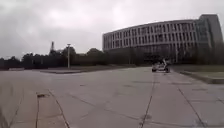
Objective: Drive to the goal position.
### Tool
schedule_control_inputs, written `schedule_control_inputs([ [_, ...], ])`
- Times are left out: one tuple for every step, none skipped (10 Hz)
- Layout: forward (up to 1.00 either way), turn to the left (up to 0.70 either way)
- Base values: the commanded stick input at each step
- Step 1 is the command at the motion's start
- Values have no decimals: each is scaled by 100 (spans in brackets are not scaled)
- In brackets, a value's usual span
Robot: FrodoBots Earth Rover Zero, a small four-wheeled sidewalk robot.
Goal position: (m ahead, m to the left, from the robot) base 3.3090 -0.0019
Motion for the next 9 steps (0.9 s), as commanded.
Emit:
schedule_control_inputs([
  [70, -1],
  [70, -1],
  [70, -1],
  [70, -1],
  [70, -1],
  [70, -1],
  [70, -1],
  [70, -1],
  [70, -1],
])
